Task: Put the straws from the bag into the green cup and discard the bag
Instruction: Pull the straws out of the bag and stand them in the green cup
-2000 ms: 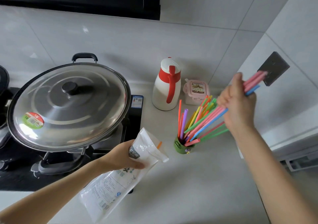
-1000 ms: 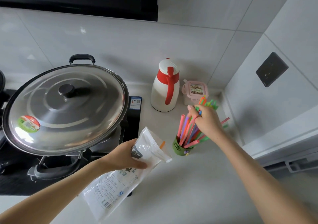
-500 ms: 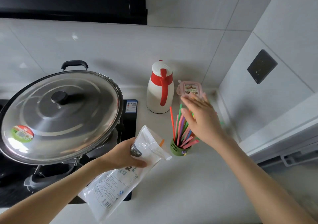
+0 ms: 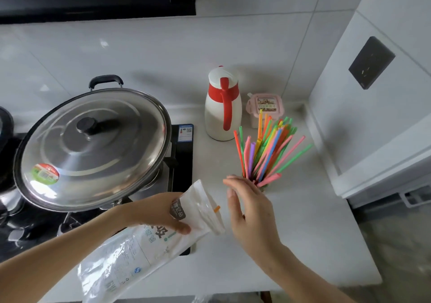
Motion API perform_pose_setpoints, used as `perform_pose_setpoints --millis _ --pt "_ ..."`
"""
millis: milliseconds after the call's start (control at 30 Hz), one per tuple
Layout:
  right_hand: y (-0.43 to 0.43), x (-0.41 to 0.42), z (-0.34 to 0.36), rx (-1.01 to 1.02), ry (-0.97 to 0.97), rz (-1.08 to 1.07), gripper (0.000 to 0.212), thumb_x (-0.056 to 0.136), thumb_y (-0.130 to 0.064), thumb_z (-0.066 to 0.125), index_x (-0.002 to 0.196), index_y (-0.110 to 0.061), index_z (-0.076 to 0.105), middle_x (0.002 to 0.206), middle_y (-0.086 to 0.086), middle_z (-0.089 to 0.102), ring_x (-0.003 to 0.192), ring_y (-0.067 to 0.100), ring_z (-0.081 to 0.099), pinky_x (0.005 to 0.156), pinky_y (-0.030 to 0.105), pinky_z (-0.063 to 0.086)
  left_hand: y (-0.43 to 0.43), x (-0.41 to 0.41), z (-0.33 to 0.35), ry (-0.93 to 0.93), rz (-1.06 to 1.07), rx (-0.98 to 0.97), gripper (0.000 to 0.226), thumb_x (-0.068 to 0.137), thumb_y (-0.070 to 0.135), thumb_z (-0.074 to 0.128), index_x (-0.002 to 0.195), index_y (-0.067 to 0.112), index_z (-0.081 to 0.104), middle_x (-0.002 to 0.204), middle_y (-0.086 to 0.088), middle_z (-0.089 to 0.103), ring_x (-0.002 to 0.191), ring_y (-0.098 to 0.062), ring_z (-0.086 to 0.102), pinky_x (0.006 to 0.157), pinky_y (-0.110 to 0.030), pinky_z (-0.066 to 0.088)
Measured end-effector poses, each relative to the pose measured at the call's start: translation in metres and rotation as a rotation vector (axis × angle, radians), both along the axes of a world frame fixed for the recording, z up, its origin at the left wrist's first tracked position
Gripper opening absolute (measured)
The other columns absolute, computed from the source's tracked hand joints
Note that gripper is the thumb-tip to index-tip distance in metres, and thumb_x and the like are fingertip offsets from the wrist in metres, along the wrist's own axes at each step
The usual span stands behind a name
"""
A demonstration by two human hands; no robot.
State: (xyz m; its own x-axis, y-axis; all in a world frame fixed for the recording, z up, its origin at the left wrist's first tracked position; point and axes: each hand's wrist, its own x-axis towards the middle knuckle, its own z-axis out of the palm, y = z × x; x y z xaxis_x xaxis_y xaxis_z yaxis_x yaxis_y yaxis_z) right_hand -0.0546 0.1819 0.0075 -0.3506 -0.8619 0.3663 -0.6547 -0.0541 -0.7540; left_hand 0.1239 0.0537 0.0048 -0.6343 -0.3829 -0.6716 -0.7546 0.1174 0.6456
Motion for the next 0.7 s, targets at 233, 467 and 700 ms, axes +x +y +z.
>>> perform_pose_setpoints --millis 233,467,700 --pt "0.005 0.009 0.001 -0.266 0.204 0.099 0.026 0.084 0.004 0.047 0.099 0.005 0.068 0.109 0.017 0.068 0.114 0.022 0.059 0.102 0.021 0.042 0.002 0.010 0.005 -0.042 0.019 0.083 0.039 0.073 0.023 0.080 0.108 0.021 0.061 0.088 0.012 0.071 0.078 0.003 0.069 0.071 -0.016 0.054" --pt "-0.006 0.016 -0.021 0.301 -0.379 0.083 0.022 0.097 -0.016 0.044 0.105 -0.011 0.064 0.097 -0.004 0.067 0.086 -0.001 0.061 0.082 0.024 0.052 -0.005 0.016 0.009 -0.110 0.017 0.147 0.023 0.075 0.027 0.077 0.094 0.028 0.063 0.085 0.012 0.072 0.078 -0.002 0.069 0.072 -0.017 0.053" --pt "-0.023 0.011 -0.054 1.077 -1.248 0.354 0.045 0.097 -0.048 0.039 0.102 -0.012 0.065 0.091 0.011 0.068 0.078 0.025 0.065 0.063 0.037 0.058 -0.005 -0.002 -0.002 -0.358 -0.053 0.158 0.032 0.076 0.042 0.074 0.099 0.022 0.065 0.096 -0.001 0.073 0.090 -0.020 0.070 0.086 -0.032 0.057"
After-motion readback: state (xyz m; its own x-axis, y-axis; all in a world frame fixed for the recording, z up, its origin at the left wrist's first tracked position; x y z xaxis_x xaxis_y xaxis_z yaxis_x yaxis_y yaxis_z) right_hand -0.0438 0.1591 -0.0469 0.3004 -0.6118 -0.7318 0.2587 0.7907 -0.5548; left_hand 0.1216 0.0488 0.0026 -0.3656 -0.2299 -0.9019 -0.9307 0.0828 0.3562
